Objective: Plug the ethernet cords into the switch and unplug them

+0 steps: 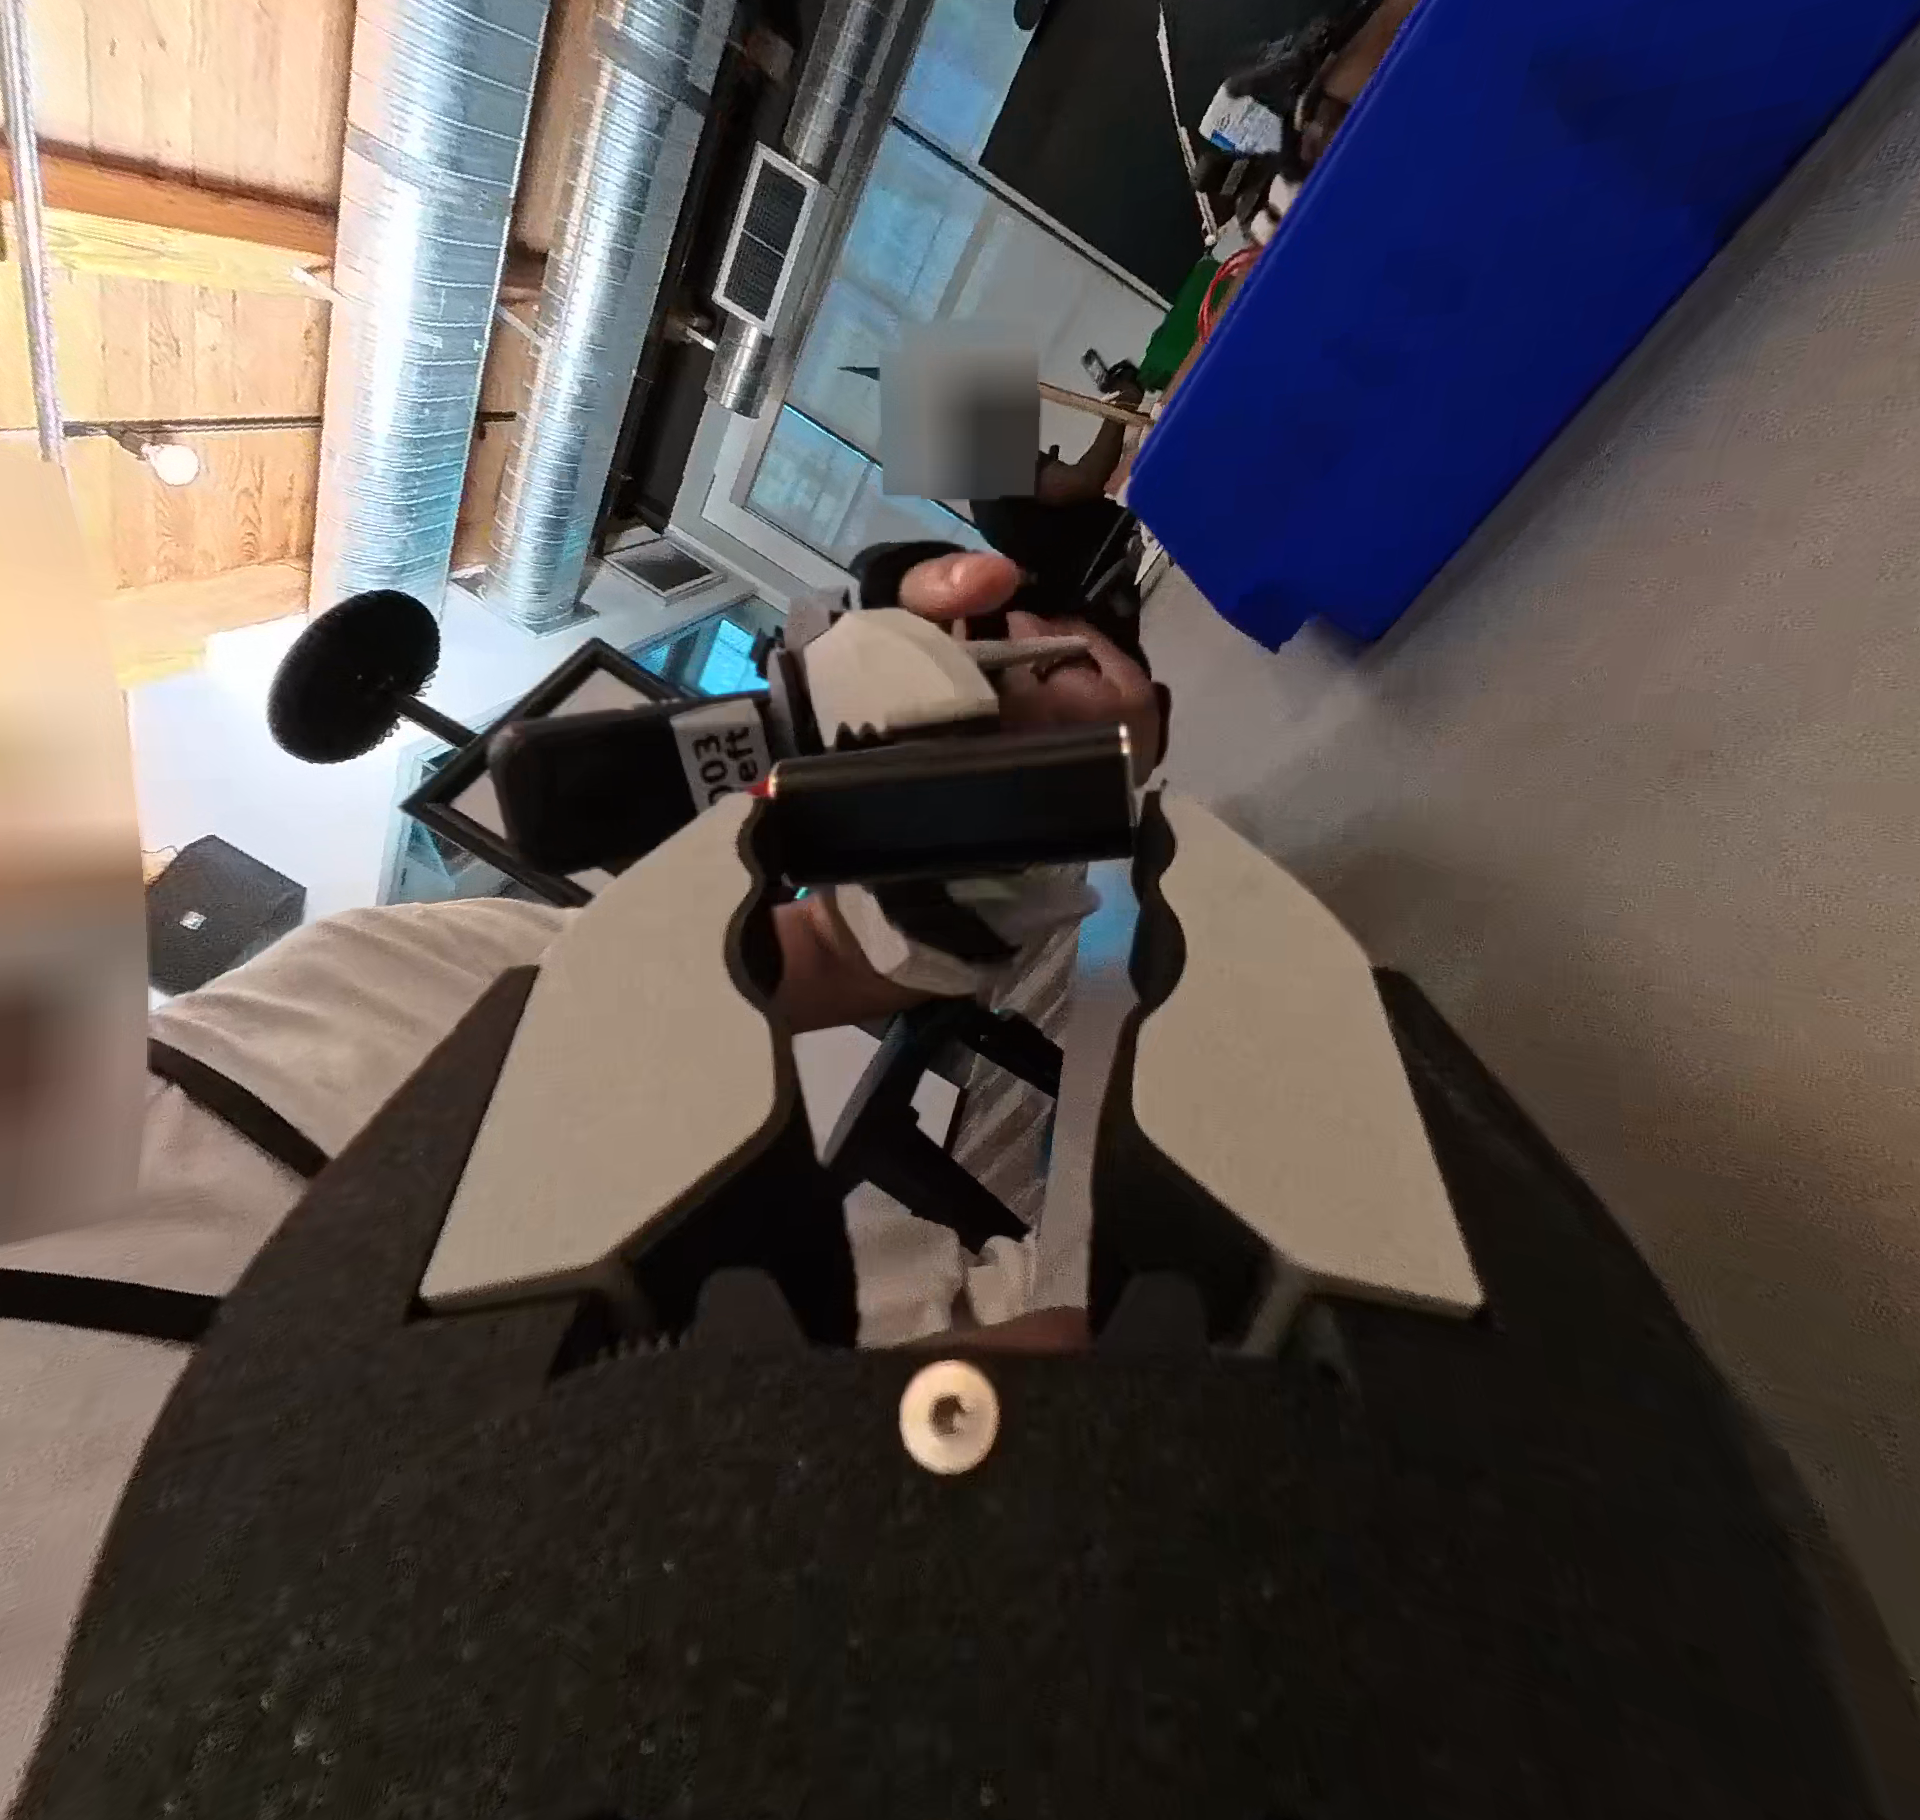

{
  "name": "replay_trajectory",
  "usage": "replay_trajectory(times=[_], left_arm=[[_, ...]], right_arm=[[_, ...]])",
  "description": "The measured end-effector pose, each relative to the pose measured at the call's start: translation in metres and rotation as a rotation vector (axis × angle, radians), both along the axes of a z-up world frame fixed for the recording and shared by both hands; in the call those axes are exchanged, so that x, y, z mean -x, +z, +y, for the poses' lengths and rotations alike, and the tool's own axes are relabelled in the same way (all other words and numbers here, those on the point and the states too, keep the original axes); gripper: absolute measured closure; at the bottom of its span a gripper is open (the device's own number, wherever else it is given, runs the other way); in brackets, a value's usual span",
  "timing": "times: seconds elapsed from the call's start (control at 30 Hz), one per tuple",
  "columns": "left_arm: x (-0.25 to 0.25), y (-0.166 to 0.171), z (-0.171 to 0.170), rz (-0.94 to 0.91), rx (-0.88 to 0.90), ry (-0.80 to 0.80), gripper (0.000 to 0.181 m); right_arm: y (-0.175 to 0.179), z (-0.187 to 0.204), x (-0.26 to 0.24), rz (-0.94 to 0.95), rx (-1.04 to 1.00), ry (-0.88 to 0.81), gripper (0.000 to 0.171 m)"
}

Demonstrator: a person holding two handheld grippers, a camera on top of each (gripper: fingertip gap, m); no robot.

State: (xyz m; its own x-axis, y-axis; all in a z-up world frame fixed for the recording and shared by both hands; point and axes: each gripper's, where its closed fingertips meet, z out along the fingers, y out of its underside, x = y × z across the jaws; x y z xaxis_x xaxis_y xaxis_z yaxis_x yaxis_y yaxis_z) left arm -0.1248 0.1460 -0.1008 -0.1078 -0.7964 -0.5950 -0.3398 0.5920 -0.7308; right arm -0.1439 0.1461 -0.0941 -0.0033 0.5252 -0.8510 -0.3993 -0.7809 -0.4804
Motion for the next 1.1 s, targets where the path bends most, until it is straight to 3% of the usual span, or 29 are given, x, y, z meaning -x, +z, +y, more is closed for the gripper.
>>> replay_trajectory(times=[0.03, 0.13, 0.37, 0.6, 0.67, 0.83, 0.97, 1.03, 1.1], left_arm=[[-0.003, 0.003, 0.001, -0.032, -0.033, 0.003, 0.152], [-0.003, 0.005, -0.001, -0.026, 0.013, -0.010, 0.155], [0.019, 0.004, -0.024, 0.074, -0.065, -0.006, 0.155], [0.044, 0.022, -0.119, 0.074, 0.433, -0.282, 0.155], [0.038, 0.031, -0.131, 0.035, 0.548, -0.333, 0.155], [0.010, 0.040, -0.082, 0.006, 0.431, -0.185, 0.155], [-0.009, 0.062, 0.013, -0.069, 0.079, 0.081, 0.155], [-0.022, 0.070, 0.051, -0.126, -0.063, 0.146, 0.155], [-0.039, 0.073, 0.080, -0.186, -0.162, 0.172, 0.155]], right_arm=[[0.000, -0.002, 0.004, 0.006, 0.010, 0.016, 0.107], [0.000, -0.006, 0.007, 0.026, 0.044, 0.033, 0.106], [0.006, -0.016, -0.013, -0.030, 0.001, 0.051, 0.113], [0.033, -0.023, -0.035, -0.164, -0.170, -0.018, 0.119], [0.035, -0.023, -0.039, -0.151, -0.168, -0.028, 0.121], [0.056, -0.015, -0.065, -0.292, -0.252, -0.168, 0.131], [0.116, -0.007, -0.125, -0.585, -0.451, -0.509, 0.131], [0.147, -0.009, -0.150, -0.774, -0.588, -0.673, 0.131], [0.163, -0.013, -0.153, -0.945, -0.721, -0.719, 0.131]])
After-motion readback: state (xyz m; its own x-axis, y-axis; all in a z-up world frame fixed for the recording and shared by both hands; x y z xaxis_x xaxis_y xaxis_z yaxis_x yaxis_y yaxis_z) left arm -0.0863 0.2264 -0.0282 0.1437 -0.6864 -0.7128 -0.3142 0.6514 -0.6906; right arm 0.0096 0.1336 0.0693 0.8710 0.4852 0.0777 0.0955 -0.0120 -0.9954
